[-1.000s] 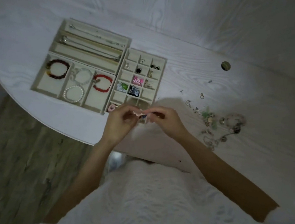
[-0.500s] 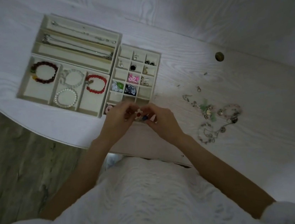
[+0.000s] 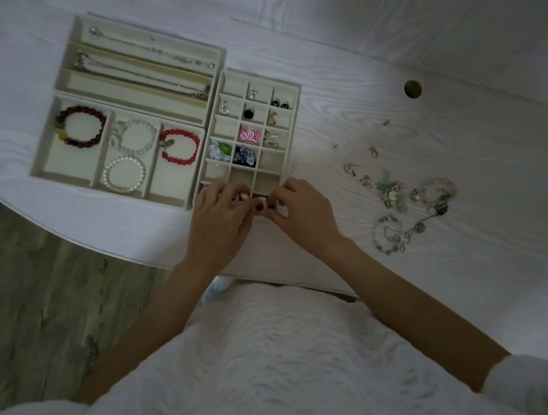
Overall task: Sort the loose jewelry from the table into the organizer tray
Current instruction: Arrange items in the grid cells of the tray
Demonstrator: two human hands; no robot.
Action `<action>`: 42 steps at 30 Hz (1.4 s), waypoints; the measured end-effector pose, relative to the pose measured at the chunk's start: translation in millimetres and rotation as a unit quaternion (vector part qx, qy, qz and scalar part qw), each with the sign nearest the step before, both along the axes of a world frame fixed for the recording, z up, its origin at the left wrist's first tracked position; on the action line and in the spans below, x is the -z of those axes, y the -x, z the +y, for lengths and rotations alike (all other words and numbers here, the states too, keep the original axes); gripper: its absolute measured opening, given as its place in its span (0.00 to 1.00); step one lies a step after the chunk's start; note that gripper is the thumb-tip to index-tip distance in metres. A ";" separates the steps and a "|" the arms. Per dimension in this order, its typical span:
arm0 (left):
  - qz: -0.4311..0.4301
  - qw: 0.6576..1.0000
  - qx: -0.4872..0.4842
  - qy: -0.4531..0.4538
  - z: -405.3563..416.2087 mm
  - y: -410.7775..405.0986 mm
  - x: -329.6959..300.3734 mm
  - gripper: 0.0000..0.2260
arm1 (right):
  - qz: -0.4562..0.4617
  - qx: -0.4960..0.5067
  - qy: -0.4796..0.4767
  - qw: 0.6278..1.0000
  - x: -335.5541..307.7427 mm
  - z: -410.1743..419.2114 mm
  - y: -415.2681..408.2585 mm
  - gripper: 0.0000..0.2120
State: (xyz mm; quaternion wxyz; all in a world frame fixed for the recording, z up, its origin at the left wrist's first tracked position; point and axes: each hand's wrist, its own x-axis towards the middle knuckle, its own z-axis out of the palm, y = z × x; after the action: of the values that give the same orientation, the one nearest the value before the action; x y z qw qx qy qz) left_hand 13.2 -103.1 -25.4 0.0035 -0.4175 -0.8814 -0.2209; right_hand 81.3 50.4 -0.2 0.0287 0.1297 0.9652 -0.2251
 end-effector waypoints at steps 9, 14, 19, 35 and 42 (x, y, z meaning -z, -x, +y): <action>0.020 0.998 0.010 0.052 -1.5 2.4 1.5 0.12 | -0.146 0.056 0.102 0.983 -12.9 1.1 17.5 0.07; 0.006 0.997 -0.001 0.071 -0.7 4.7 2.5 0.11 | -0.196 0.112 0.109 0.968 -16.8 1.7 23.0 0.05; -0.011 0.998 -0.020 0.062 2.2 3.6 3.0 0.11 | -0.228 0.109 0.081 0.964 -23.5 0.2 28.6 0.05; -0.040 0.997 -0.059 0.002 7.6 0.6 6.1 0.08 | -0.151 -0.026 -0.086 0.984 -19.9 -7.7 31.1 0.06; -0.053 0.996 -0.073 -0.004 5.7 -0.3 6.8 0.09 | -0.070 -0.059 -0.089 0.992 -16.7 -5.9 25.9 0.04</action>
State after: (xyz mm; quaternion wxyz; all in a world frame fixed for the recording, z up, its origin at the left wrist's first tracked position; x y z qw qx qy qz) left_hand 13.5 -97.5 -32.2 -0.0250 -0.3399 -0.9075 -0.2456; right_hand 55.4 44.5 16.5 0.0974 0.0896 0.9830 -0.1269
